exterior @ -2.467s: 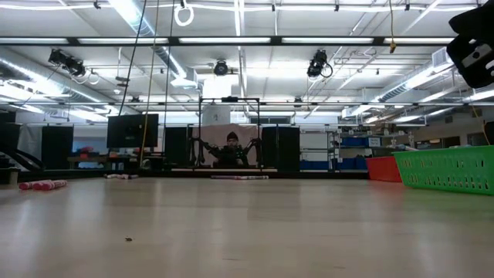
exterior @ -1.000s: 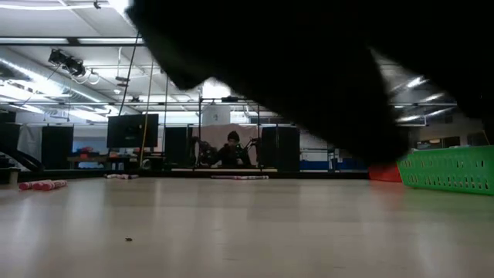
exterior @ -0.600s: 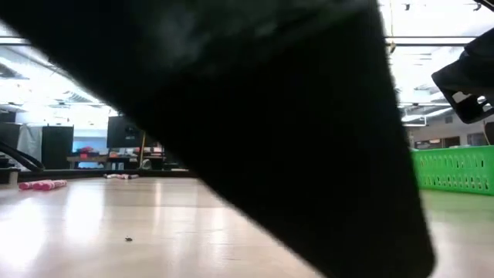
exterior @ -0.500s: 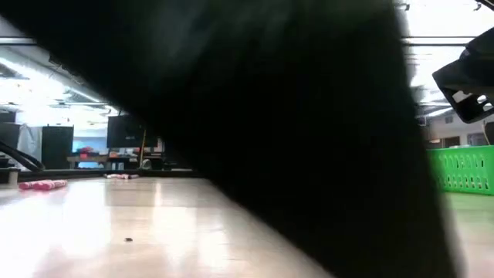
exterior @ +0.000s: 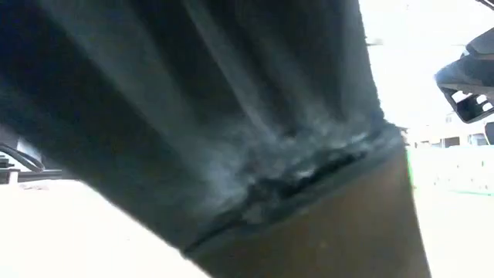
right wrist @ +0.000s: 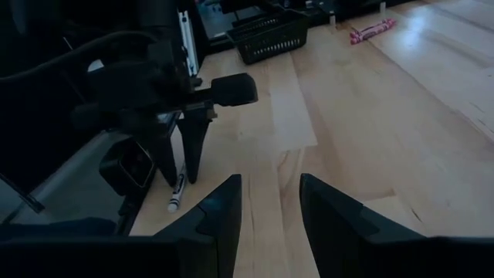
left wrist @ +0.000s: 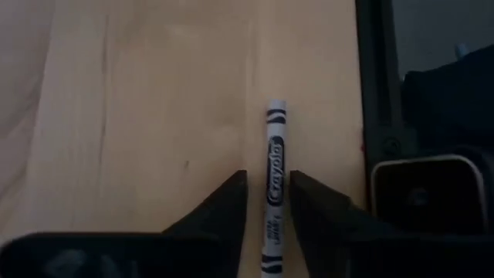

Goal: Sort crayons
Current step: Put the white crayon into the black bin

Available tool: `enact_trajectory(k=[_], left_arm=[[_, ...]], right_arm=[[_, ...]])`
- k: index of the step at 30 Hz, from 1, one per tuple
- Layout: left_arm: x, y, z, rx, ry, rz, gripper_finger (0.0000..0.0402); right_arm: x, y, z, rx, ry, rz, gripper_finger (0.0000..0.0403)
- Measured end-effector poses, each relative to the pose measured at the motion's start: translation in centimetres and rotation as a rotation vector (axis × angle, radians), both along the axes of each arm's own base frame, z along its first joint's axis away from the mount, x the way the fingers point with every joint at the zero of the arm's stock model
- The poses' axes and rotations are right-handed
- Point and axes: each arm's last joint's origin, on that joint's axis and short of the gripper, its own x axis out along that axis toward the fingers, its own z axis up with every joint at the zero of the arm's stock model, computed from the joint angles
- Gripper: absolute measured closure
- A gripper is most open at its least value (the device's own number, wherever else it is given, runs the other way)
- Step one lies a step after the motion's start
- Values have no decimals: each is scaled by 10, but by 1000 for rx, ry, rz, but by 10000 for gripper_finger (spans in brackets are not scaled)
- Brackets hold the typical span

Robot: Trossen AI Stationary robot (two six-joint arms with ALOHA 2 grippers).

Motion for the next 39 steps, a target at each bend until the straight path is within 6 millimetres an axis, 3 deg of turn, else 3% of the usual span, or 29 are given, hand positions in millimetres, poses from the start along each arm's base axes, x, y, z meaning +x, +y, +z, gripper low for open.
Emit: enact_trajectory(k=[5, 11, 15, 20, 22, 26, 29, 33, 39], left_arm=[[1, 6, -2, 15, 32, 11, 383], [-4, 13, -3, 61, 82, 62, 373], [-16, 21, 12, 123, 149, 116, 376], [-49, 33, 49, 198, 259, 249, 375], [-68, 39, 72, 217, 307, 350, 375], [-109, 47, 97, 282, 485, 589, 375], [-134, 38, 116, 166, 484, 679, 375], [-169, 32, 125, 93, 456, 899, 375], [-227, 32, 113, 61, 413, 1217, 374]], right_arm=[[0, 0, 0, 1, -1, 0, 266], [0, 0, 0, 2, 0, 3, 266], [0, 0, 0, 5, 3, 13, 266], [0, 1, 0, 6, 4, 16, 266], [0, 1, 0, 7, 4, 18, 266], [0, 1, 0, 15, 6, 20, 266], [-1, 2, 0, 18, 8, 31, 266], [-2, 3, 0, 22, 9, 44, 266], [-1, 4, 2, 31, -2, 48, 266]])
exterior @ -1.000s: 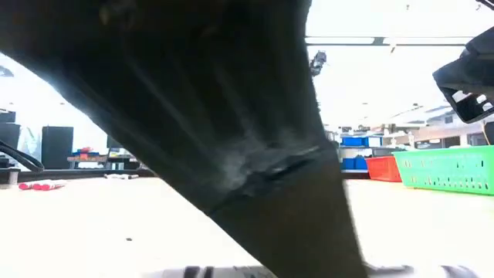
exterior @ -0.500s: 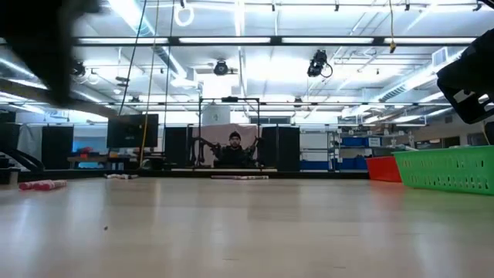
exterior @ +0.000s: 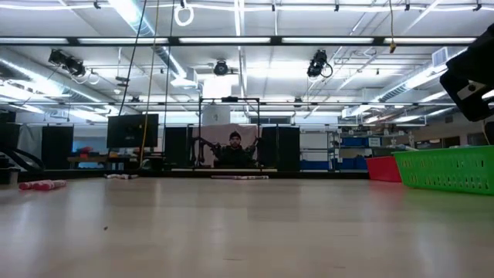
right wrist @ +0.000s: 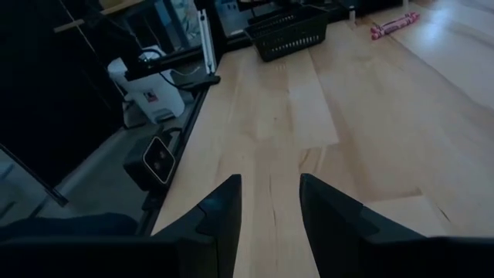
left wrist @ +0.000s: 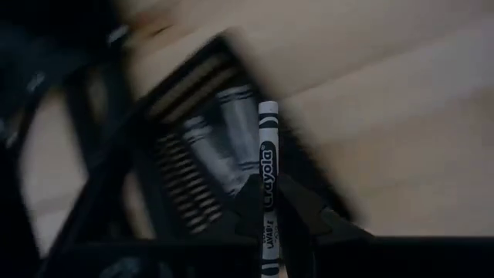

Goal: Sort crayons
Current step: Put the white crayon into the black bin

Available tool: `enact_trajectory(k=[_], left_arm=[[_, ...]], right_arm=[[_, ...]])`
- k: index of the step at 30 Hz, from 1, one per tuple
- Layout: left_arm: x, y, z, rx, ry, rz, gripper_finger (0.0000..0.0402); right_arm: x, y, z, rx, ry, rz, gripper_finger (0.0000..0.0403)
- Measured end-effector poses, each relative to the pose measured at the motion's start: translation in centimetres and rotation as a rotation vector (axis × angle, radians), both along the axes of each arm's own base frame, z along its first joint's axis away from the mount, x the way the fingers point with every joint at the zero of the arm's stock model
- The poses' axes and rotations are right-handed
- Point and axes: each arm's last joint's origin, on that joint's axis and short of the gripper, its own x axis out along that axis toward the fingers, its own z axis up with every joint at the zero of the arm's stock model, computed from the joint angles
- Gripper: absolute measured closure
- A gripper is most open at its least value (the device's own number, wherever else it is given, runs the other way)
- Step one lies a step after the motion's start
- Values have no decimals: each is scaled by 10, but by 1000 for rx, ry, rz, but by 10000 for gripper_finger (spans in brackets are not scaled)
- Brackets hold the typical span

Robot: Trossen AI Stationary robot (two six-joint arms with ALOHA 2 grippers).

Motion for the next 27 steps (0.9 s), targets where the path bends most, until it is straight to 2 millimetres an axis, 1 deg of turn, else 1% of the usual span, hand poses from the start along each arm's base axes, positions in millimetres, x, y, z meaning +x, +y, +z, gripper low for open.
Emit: enact_trajectory(k=[2, 4, 6, 9, 13, 18, 22, 27], left_arm=[[-12, 3, -9, 12, 54, 52, 374], [-17, 8, -20, 20, 124, 96, 374], [-17, 15, -33, 27, 159, 139, 371], [-10, 23, -53, -6, 147, 173, 362], [-4, 35, -73, -30, 139, 203, 356], [-2, 45, -82, -21, 181, 206, 355], [-1, 47, -83, -63, 244, 190, 353], [-2, 47, -82, -76, 255, 169, 327]], right_arm=[[0, 0, 0, -1, -3, 0, 266], [0, 0, 1, 6, -13, 1, 266], [1, 0, 2, 5, -15, 0, 266], [1, 0, 2, 12, -20, 0, 266], [0, 1, 2, 18, -17, 0, 266], [-3, 4, 2, 26, -14, 14, 266], [-6, 7, 2, 29, -16, 33, 266], [-8, 8, 2, 22, -19, 42, 266]])
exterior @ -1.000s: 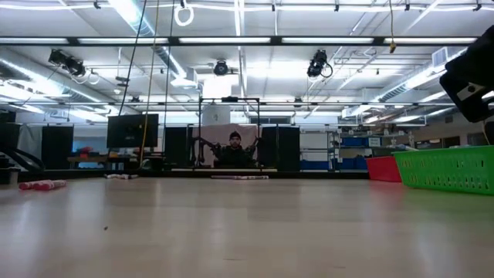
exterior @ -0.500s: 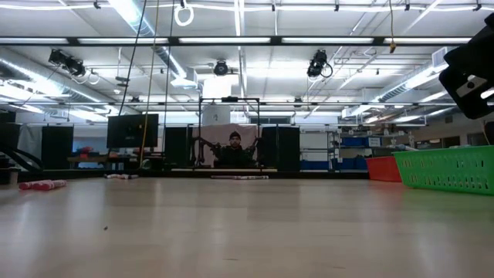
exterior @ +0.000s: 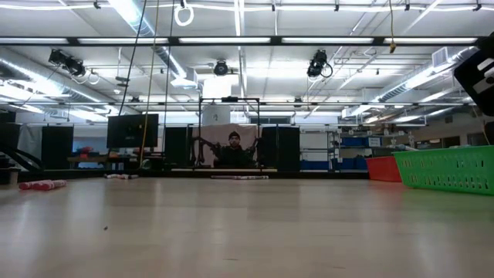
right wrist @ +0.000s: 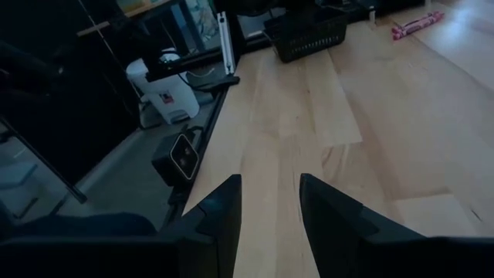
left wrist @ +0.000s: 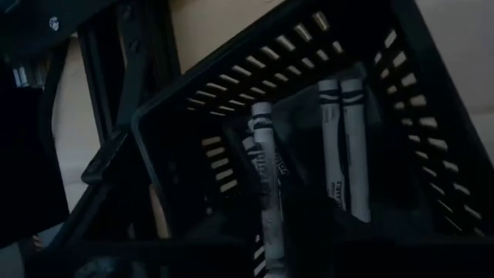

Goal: Sort crayons
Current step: Put the white crayon into the black bin, then put the pink crayon into the green bin

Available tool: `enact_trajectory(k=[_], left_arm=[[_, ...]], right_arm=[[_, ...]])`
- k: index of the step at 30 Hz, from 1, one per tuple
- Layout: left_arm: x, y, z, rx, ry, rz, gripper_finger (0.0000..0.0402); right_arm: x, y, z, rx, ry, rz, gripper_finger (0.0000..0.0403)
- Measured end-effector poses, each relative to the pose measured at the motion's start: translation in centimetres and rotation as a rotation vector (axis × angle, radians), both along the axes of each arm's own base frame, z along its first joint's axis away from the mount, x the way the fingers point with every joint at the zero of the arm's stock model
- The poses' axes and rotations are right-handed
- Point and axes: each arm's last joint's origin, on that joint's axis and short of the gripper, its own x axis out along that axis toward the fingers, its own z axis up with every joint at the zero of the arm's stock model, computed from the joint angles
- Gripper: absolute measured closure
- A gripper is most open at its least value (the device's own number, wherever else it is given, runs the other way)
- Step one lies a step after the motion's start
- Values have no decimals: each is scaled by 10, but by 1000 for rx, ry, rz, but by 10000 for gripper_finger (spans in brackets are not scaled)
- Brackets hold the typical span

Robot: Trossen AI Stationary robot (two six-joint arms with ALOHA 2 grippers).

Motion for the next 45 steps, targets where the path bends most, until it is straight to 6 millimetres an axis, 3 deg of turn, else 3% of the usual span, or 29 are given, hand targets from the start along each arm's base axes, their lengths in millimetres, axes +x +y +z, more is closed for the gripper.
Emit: enact_trajectory(k=[7, 11, 15, 17, 21, 24, 31, 36, 45], left_arm=[[-2, 2, 22, -66, -48, -17, 265], [4, 2, 68, -79, -232, -68, 239], [7, 13, 120, 135, -489, -137, 237], [15, 22, 128, 189, -598, -139, 242], [38, 54, 115, 273, -543, -79, 253], [52, 84, 88, 285, -403, -44, 257], [70, 139, 31, 132, -319, 42, 257], [68, 152, 13, 138, -326, 105, 257], [60, 145, 0, 162, -379, 212, 257]], right_arm=[[0, 0, 1, 3, -5, -1, 266], [0, 0, 0, 1, -5, -2, 266], [3, -3, 0, -17, -8, -13, 266], [5, -5, 0, -17, -8, -23, 266], [8, -7, 0, -24, -8, -37, 266], [9, -8, 0, -51, -9, -28, 266], [8, -8, -3, -68, 18, -10, 266], [9, -9, -3, -82, 15, -9, 266], [8, -10, -6, -117, 38, -6, 266]])
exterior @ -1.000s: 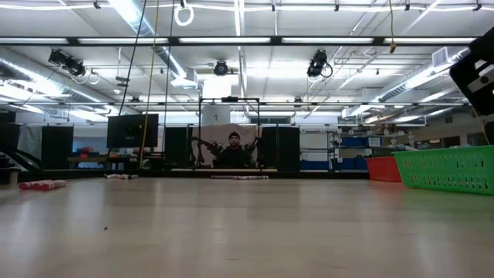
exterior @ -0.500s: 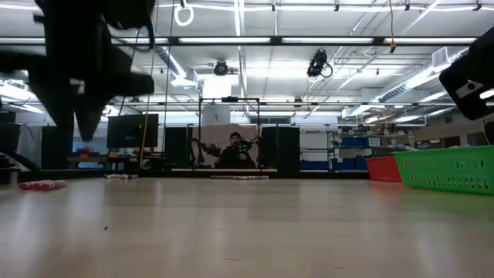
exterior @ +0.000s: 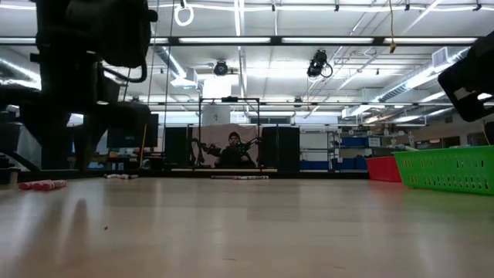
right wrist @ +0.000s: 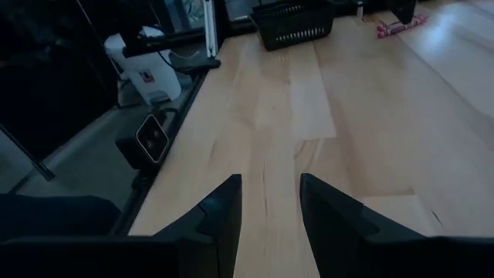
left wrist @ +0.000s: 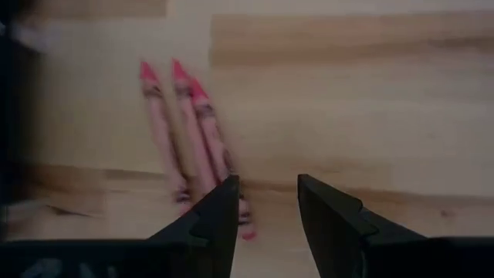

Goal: Sort crayons
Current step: Put the pink crayon into the green bin

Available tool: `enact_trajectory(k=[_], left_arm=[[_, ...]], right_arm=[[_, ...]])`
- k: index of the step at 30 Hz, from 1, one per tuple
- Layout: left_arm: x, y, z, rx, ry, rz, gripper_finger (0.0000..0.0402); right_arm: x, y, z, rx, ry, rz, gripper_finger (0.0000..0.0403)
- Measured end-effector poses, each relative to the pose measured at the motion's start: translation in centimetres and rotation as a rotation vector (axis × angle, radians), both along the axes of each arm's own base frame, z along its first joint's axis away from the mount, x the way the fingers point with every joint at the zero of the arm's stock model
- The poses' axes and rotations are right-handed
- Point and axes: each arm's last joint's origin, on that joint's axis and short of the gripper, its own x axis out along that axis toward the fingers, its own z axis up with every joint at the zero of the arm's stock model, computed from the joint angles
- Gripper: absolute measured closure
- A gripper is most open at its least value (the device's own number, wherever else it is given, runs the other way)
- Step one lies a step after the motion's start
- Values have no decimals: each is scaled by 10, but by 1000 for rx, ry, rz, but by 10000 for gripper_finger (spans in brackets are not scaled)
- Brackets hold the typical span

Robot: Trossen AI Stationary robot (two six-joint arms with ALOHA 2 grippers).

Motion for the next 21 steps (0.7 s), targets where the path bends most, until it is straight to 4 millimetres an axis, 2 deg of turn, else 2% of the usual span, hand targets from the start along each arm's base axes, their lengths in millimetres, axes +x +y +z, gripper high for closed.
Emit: enact_trajectory(k=[8, 16, 21], left_arm=[[-13, -3, -15, 22, -2, 41, 257], [-13, -4, -16, 17, -19, 41, 257], [-11, -5, -27, 20, -33, 46, 258]], right_arm=[[0, -1, -2, -9, 14, -2, 266], [-1, -1, -2, -9, 15, -3, 266], [-1, -1, -2, -9, 15, -3, 266]])
